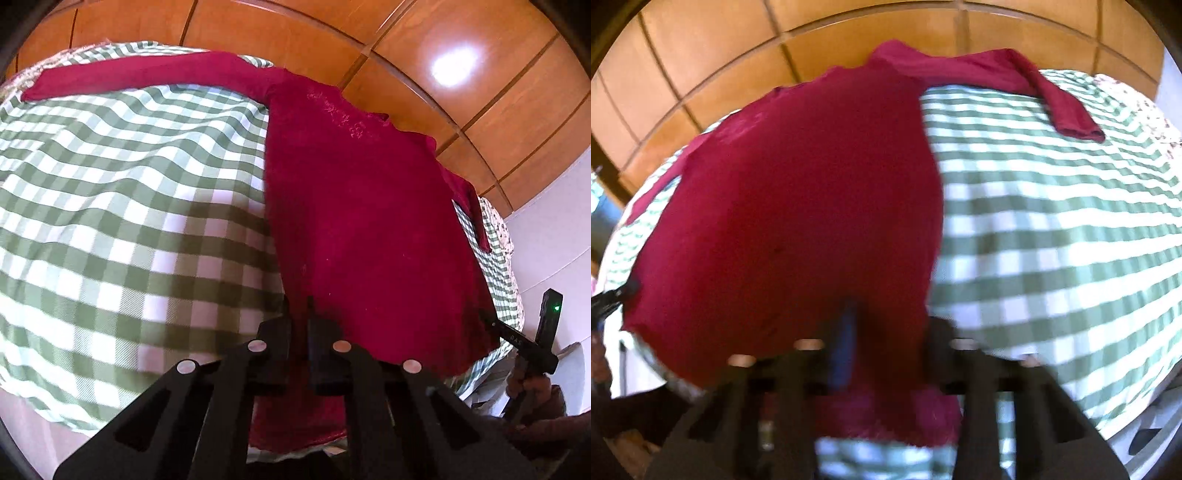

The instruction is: Fold small clothes

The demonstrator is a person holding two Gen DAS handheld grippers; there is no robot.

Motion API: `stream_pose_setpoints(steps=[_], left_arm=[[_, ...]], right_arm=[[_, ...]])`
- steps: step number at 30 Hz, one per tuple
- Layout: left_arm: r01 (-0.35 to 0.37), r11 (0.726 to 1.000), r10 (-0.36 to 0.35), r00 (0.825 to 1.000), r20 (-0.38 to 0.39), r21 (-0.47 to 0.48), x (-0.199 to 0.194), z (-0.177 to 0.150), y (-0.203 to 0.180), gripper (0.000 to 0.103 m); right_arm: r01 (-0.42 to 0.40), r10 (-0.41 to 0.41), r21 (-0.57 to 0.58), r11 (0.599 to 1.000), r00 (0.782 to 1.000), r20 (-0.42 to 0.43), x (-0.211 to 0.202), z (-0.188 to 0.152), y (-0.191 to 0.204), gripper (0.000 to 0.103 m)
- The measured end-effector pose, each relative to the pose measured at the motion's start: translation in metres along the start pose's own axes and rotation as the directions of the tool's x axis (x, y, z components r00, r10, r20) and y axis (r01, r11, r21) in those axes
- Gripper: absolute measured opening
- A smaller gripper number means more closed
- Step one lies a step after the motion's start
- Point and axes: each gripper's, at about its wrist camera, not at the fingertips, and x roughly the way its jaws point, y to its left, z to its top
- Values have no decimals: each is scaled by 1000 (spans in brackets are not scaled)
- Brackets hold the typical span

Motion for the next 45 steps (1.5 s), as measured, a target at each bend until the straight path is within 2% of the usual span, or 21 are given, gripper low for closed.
stream_pose_setpoints(steps=[1, 7, 10, 12, 14, 16, 18, 20, 23, 24, 27, 29, 30, 31, 32, 33, 34, 36, 40, 43, 45], left_arm=[[-9, 1000, 9, 1000, 0, 7, -3, -3, 0, 5], [-54, 998, 53, 997, -47, -13, -5, -24, 10, 5], [-57, 997, 55, 998, -36, -58, -9, -19, 14, 22], [-63, 995, 64, 998, 15, -79, -21, -7, 15, 33], [-79, 995, 83, 995, 50, -66, -26, 5, 9, 33], [-82, 996, 85, 992, 96, -31, -30, 21, -3, 37], [-67, 998, 66, 991, 116, 7, -21, 38, -20, 45], [-59, 997, 54, 993, 108, 42, -8, 47, -37, 45], [-45, 992, 37, 997, 71, 115, 24, 60, -71, 45], [-43, 989, 35, 998, 59, 144, 34, 63, -82, 45], [-44, 974, 37, 999, 33, 221, 55, 65, -111, 49], [-49, 967, 49, 999, 6, 250, 69, 64, -124, 49], [-49, 965, 53, 999, -7, 256, 74, 64, -127, 49], [-50, 964, 57, 998, -18, 259, 77, 63, -127, 49], [-53, 964, 62, 998, -28, 260, 83, 64, -129, 49], [-53, 965, 63, 998, -31, 257, 85, 65, -128, 49], [-51, 966, 63, 997, -37, 252, 89, 67, -127, 49], [-50, 971, 64, 997, -52, 234, 98, 69, -126, 49], [-45, 975, 59, 996, -59, 219, 105, 71, -123, 50], [-41, 978, 55, 997, -62, 207, 108, 73, -124, 52], [-44, 977, 59, 996, -66, 208, 110, 74, -124, 53]], right_arm=[[4, -4, -13, 1000, 1000, -6, -3, -1, 2, 8], [-33, 25, -113, 993, 998, -66, -23, -31, -11, 7], [-47, 39, -104, 993, 996, -84, -26, -34, -20, 7], [-60, 54, -86, 995, 996, -66, -33, -28, -25, 10], [-37, 37, -31, 999, 999, -4, -41, -11, -40, 39], [21, -22, 15, 1000, 997, 73, -47, 7, -54, 47], [130, -136, 52, 990, 982, 134, -45, 33, -73, 47], [262, -275, 89, 961, 945, 178, -34, 60, -92, 47], [359, -384, 155, 920, 906, 176, -9, 96, -121, 47], [409, -436, 172, 896, 884, 169, 5, 112, -133, 47], [465, -490, 182, 866, 863, 125, 34, 139, -163, 47], [518, -537, 162, 840, 838, 101, 52, 151, -173, 47], [535, -548, 142, 833, 833, 78, 62, 157, -180, 47], [549, -559, 127, 826, 827, 63, 69, 161, -185, 36], [556, -565, 119, 823, 823, 63, 69, 163, -187, 14], [572, -580, 107, 813, 812, 68, 64, 168, -189, 7], [572, -581, 109, 813, 809, 89, 53, 171, -190, 7], [527, -545, 149, 837, 825, 147, 21, 178, -198, 7], [480, -531, 243, 843, 814, 237, -50, 196, -225, 7], [460, -550, 344, 819, 800, 241, -84, 210, -260, 7], [484, -591, 403, 777, 782, 199, -87, 221, -287, 5]])
